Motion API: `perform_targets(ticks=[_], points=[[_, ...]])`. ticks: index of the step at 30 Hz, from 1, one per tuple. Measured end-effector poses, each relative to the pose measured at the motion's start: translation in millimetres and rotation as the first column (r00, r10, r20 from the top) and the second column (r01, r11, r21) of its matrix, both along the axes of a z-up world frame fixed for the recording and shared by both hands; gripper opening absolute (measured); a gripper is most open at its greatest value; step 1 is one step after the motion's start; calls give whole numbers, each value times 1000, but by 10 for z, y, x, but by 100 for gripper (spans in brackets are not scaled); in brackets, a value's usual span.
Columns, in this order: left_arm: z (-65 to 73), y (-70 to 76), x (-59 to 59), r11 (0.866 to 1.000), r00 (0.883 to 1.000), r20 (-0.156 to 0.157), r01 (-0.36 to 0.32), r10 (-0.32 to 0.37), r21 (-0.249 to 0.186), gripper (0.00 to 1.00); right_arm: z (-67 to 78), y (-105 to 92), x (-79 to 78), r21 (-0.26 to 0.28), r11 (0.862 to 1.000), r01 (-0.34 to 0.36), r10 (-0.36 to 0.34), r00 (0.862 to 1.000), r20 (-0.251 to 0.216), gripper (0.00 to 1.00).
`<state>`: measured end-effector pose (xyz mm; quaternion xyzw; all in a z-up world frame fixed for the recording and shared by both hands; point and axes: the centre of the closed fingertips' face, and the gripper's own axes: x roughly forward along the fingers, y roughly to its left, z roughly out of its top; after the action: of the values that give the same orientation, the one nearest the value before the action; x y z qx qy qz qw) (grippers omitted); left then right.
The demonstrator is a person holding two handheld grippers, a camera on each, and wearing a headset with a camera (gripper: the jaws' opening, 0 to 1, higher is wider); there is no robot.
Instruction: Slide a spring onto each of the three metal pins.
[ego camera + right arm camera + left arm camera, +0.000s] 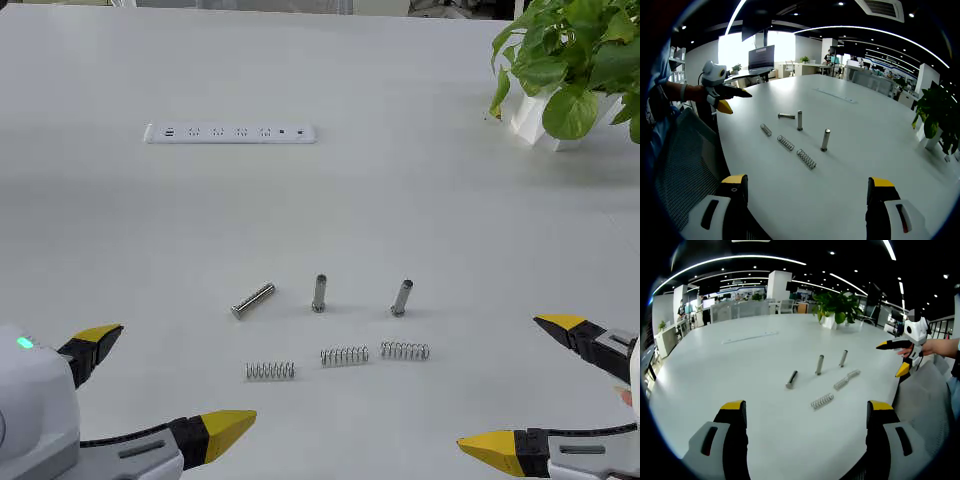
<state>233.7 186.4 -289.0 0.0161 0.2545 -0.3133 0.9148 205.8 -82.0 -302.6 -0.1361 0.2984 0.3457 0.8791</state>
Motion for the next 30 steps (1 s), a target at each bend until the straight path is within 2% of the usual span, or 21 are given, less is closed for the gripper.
perform_targets(ticks=[11,20,30], points=[[6,-4,-19,1000,1000,-12,-2,2,-6,99,60,23,20,2,1000,-3,3,1000,15,99],[-19,2,-12,1000,1000,-21,3,-3,-2,99,26,-16,-18,-1,1000,-5,5,1000,5,99],[-59,-6,9,999,999,-30,31,-30,22,99,-24,20,-42,8,1000,-15,15,1000,-10,99]])
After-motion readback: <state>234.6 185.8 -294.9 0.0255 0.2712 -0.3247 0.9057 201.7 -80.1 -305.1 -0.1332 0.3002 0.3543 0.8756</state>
